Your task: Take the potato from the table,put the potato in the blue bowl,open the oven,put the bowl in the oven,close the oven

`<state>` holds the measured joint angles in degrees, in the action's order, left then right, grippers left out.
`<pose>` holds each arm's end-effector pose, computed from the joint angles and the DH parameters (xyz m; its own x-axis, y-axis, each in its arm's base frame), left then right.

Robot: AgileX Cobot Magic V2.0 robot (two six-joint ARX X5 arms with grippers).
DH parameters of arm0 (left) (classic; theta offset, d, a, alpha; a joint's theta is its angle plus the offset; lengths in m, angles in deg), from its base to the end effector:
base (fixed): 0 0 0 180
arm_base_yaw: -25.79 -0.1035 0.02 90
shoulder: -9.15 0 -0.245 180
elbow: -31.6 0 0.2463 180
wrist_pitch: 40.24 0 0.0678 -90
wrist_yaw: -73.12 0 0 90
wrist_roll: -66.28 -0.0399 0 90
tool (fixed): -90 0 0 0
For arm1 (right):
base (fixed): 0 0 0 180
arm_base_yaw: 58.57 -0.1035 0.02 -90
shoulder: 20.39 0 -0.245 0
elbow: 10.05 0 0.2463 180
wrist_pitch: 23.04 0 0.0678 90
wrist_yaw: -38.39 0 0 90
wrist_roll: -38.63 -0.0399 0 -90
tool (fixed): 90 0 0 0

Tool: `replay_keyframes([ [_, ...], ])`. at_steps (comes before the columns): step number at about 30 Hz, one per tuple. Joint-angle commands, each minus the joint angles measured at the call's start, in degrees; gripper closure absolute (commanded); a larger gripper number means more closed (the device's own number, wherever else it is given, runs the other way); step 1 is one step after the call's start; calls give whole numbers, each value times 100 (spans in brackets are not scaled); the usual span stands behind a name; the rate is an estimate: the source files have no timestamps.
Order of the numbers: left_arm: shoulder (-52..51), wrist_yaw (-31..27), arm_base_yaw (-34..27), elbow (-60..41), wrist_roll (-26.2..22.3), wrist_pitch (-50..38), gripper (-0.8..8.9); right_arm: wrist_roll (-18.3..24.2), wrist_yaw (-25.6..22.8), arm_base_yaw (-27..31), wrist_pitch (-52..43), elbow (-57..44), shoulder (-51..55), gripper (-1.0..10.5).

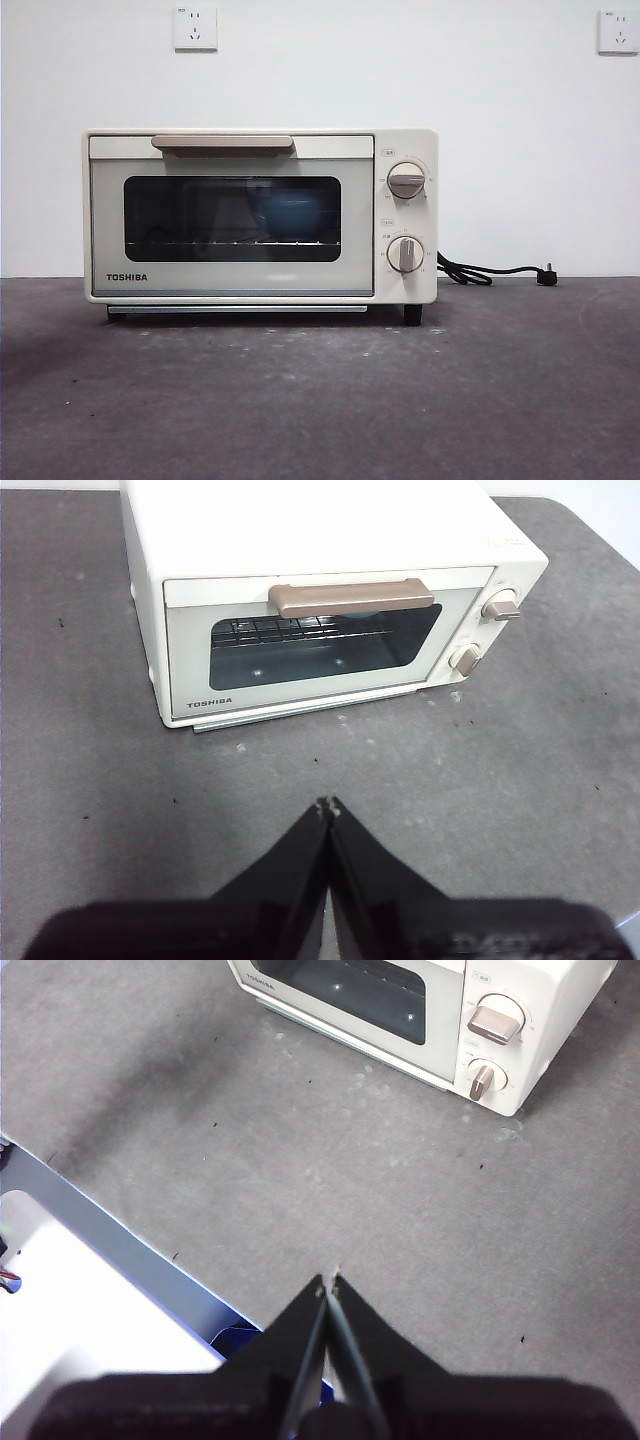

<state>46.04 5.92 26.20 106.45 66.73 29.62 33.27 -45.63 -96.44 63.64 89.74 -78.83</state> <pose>0.1069 -0.0162 0.3468 0.7798 -0.3931 -0.4871 0.3314 0.9195 -0.2114 0.1176 0.0967 0.3985 0.4880 0.5115 -0.7073 -0.6130 0.7777 0.1394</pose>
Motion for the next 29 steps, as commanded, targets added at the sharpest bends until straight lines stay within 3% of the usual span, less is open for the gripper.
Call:
replay_keyframes([
  [1, -17, -46, 11, -26, -55, -96, 818, -57, -13, -7, -7, -2, 22, 941],
  [4, -17, -44, 11, -26, -94, -122, 818, -57, -13, -7, -7, -2, 37, 941],
  [8, -48, -341, 37, -44, -662, -529, 818, -57, -13, -7, -7, -2, 70, 941],
  [13, -533, -684, -13, -564, -931, -2553, 818, -57, -13, -7, -4, -2, 125, 941],
  [20, -1561, -1257, -120, -2758, -933, -5329, 818, -57, -20, -7, -7, -2, 203, 942],
  [29, -2608, -2186, -125, -4774, -933, -5753, 818, -57, -26, -7, -7, 0, 348, 941],
])
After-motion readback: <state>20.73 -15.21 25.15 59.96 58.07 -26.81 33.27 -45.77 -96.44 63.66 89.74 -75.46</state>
